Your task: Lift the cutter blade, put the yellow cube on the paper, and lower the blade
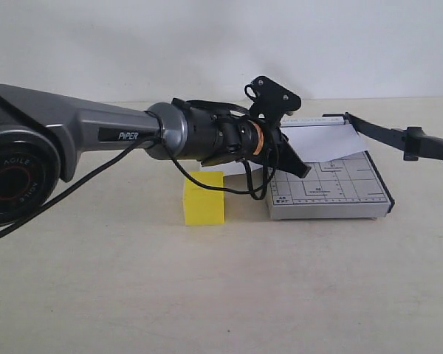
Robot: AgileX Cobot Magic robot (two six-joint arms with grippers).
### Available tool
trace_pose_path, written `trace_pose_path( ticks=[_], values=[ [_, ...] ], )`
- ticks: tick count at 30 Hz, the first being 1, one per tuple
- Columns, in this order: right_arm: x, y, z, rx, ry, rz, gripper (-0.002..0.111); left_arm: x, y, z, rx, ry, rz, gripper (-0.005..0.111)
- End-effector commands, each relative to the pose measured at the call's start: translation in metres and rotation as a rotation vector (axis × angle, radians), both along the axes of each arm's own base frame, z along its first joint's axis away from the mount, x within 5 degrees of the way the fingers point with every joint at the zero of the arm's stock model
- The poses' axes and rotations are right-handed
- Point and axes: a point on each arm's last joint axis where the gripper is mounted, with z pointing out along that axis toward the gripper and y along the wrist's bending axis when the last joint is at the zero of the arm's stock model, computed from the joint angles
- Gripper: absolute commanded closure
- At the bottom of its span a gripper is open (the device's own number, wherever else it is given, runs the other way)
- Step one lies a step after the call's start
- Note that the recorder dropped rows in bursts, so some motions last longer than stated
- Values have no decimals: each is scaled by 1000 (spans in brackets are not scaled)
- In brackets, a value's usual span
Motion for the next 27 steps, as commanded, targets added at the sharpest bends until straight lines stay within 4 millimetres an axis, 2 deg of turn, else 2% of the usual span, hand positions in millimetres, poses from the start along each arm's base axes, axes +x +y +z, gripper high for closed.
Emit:
trace_pose_path(
  ticks=[1,14,27],
  values=[
    [0,0,0,-15,-6,-1,109,2,0,0,-19,-3,0,102],
    [0,0,0,-18,-7,-1,109,-4,-13,3,-59,-27,-53,102],
    [0,0,0,-41,-9,2,109,-18,-33,-15,-42,3,-99,102]
  ],
)
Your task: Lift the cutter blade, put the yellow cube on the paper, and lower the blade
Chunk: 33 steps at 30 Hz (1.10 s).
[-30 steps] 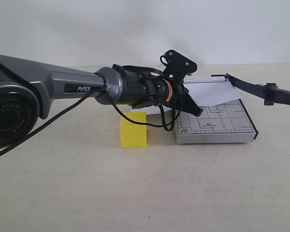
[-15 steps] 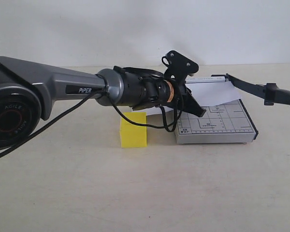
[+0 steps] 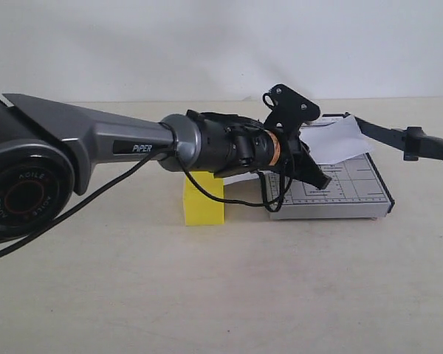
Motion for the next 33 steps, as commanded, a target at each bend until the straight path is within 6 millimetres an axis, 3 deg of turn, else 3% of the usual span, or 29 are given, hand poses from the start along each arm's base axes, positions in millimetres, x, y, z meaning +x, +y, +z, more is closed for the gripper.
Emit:
trace_pose_path(
  ticks=[1,11,20,33],
  values=[
    [0,0,0,-23,-7,0,109,-6,-7,-9,15,17,-11,102],
    [0,0,0,-37,-9,2,109,-5,0,-13,82,52,43,102],
    [0,0,0,-74,-13,8,109,-20,-17,-13,148,39,-9,102],
    [0,0,0,-77,-13,8,109,-23,-15,-11,157,67,21,102]
  ],
)
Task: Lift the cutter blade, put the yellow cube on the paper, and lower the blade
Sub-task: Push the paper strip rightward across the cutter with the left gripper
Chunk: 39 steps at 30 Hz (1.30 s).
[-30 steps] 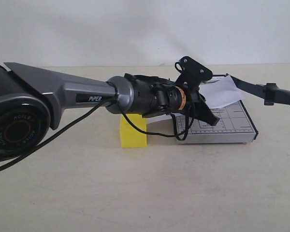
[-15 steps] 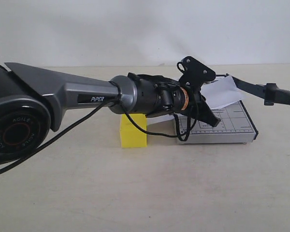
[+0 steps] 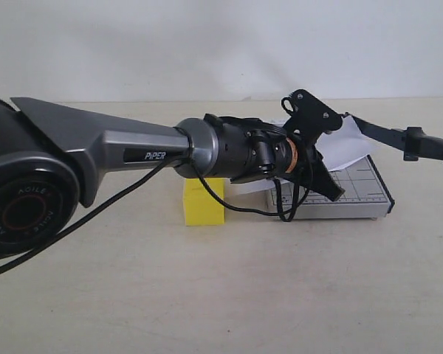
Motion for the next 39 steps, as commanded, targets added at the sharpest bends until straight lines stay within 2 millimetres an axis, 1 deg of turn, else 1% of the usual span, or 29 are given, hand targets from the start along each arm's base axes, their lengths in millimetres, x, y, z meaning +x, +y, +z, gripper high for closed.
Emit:
trace_pose_path(
  ticks=[1,5,9,22,27,34,39],
  values=[
    [0,0,0,-12,-6,-2,109,-10,3,-16,67,61,27,102],
    [0,0,0,-12,-6,-2,109,-21,1,-20,82,67,-19,102],
    [0,0,0,-12,-6,-2,109,-27,3,-21,79,81,-25,102],
    [0,0,0,-12,-6,-2,109,-27,1,-17,38,79,-26,102],
    [0,0,0,-12,-6,-2,109,-27,-2,-15,-21,83,-24,102],
    [0,0,0,-12,-6,-2,109,-27,-4,-14,-48,85,-24,102],
    [0,0,0,-12,-6,-2,109,-22,-8,-8,-83,71,-13,102]
  ],
)
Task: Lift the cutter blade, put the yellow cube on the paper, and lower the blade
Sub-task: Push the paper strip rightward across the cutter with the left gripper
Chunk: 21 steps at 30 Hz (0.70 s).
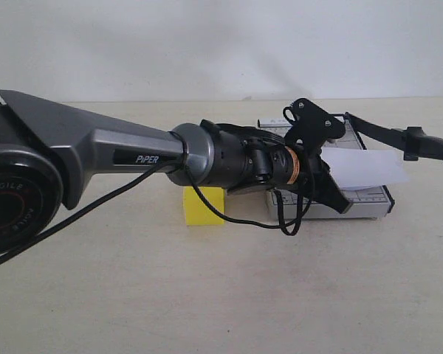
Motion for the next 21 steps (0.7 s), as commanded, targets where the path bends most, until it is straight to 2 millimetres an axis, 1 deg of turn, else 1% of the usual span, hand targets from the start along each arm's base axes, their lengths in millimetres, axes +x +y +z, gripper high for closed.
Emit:
trace_pose_path(
  ticks=[1,8,15,17,21],
  values=[
    [0,0,0,-7,-6,-2,109,1,-5,-5,-4,24,31,102],
    [0,0,0,-7,-6,-2,109,8,-7,6,-2,3,54,102],
    [0,0,0,-7,-6,-2,109,8,-8,15,-9,-9,56,102],
    [0,0,0,-7,-6,-2,109,6,-10,21,-12,-15,54,102],
    [0,0,0,-7,-6,-2,109,4,-8,41,4,-27,81,102]
  ],
)
